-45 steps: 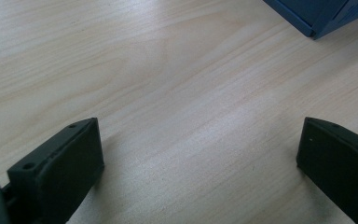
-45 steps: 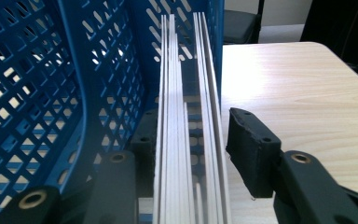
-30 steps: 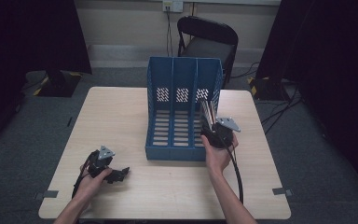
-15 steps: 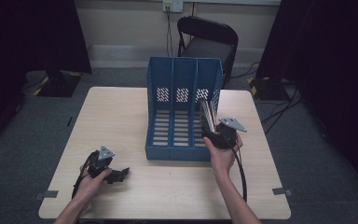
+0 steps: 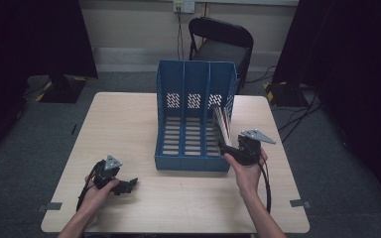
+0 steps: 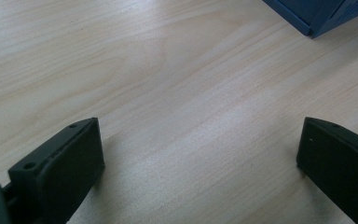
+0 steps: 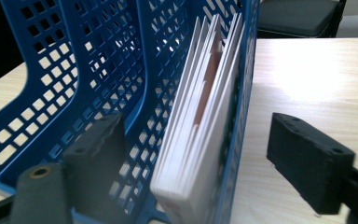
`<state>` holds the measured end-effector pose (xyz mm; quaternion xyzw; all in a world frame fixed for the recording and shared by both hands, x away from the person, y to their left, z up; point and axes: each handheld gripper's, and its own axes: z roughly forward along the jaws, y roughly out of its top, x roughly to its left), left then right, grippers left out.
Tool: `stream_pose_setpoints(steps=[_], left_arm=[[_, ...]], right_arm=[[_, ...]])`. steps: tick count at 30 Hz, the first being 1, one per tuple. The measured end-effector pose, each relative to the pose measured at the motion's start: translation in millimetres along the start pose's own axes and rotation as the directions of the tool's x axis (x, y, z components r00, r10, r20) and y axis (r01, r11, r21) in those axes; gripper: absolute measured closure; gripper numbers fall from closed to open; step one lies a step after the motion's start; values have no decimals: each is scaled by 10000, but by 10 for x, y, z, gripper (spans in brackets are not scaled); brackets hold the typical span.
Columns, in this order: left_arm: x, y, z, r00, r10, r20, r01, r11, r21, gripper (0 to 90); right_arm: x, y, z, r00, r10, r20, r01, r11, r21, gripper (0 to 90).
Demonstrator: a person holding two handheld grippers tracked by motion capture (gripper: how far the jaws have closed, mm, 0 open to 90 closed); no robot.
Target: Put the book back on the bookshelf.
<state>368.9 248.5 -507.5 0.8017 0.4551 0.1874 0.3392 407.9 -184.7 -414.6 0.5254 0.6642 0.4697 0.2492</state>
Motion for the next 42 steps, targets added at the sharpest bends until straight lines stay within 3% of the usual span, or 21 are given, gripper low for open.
stream_pose_setpoints(steps=[5, 6, 12, 16, 22, 29, 32, 33, 34, 35, 38, 42], left_arm=[[1, 0, 0, 10000, 8, 1, -8, 10000, 3, 0], [0, 0, 0, 10000, 5, -1, -5, 10000, 0, 0], [1, -3, -4, 10000, 6, -1, -6, 10000, 11, 0], [0, -4, -6, 10000, -4, -9, 4, 10000, 12, 0], [-2, -7, -8, 10000, -18, -20, 18, 10000, 4, 0], [2, -6, -6, 10000, 3, 8, -3, 10000, 12, 0], [2, -6, -6, 10000, 4, 12, -4, 10000, 7, 0], [2, -5, -6, 10000, 7, 15, -7, 10000, 13, 0], [4, -4, -4, 10000, 11, 17, -11, 10000, 9, 0], [4, -4, -4, 10000, 11, 17, -11, 10000, 9, 0], [8, 2, 1, 10000, 18, 24, -18, 10000, 14, 0], [9, 3, 2, 10000, 12, 20, -12, 10000, 9, 0]], right_arm=[[-25, -29, -104, 9991, -426, -45, 427, 9990, 164, 156], [-53, -71, -149, 9984, -520, -228, 526, 9982, 298, 150], [-162, -213, -260, 9980, -409, -482, 432, 9979, 481, 149], [-213, -284, -360, 9959, -601, -676, 641, 9962, 583, 148], [-351, -431, -466, 9928, -775, -908, 881, 9889, 1193, 145], [-656, -589, -453, 9904, -985, -964, 1166, 9720, 2040, 146], [-754, -675, -407, 9930, -840, -829, 1017, 9655, 2395, 148], [-776, -701, -383, 9933, -872, -758, 1038, 9613, 2553, 148], [-819, -738, -319, 9935, -954, -615, 1092, 9506, 2905, 149], [-819, -738, -319, 9935, -954, -615, 1092, 9506, 2905, 149], [-881, -784, -191, 9938, -1096, -210, 1099, 9285, 3546, 157], [-872, -819, -151, 9935, -1114, -213, 1112, 9192, 3777, 145]])
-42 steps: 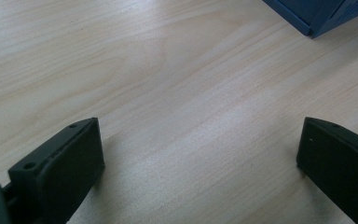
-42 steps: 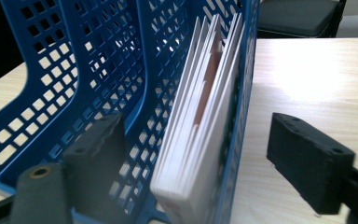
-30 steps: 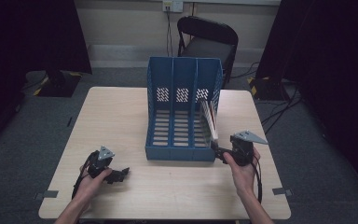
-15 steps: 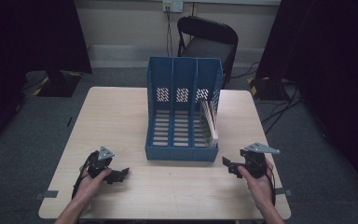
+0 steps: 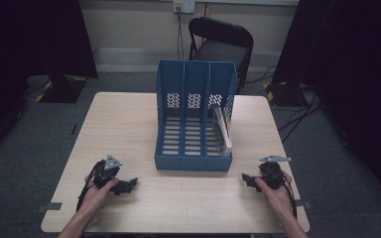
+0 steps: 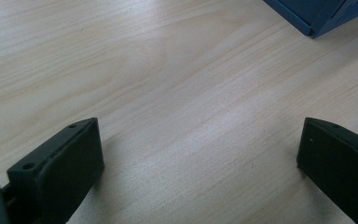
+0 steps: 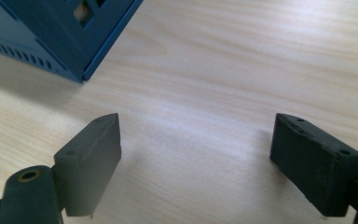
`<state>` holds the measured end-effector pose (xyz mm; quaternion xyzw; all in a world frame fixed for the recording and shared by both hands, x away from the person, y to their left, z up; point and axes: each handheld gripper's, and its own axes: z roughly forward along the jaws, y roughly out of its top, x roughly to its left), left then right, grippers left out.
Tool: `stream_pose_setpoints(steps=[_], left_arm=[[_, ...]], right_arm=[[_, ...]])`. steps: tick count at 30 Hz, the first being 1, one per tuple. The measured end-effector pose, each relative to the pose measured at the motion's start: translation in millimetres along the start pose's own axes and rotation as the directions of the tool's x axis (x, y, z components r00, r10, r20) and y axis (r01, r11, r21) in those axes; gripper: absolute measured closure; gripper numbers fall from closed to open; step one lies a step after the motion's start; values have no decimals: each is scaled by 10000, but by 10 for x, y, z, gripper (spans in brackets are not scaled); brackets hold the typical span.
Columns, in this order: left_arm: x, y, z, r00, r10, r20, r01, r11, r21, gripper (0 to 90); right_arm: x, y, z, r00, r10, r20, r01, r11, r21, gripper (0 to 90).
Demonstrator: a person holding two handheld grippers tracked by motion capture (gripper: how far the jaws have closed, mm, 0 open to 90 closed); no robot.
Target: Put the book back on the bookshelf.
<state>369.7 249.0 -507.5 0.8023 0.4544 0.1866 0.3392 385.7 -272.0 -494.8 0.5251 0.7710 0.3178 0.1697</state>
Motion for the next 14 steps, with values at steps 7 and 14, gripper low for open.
stream_pose_setpoints(steps=[7, 14], left_arm=[[0, 1, 1, 10000, -3, -2, 3, 10000, -2, 0], [2, 2, 4, 10000, -10, -8, 10, 10000, -10, 0]], right_arm=[[84, -85, 82, 9964, -452, 724, 517, 9945, -907, 126], [94, -97, 73, 9958, -312, 855, 389, 9951, -907, 124]])
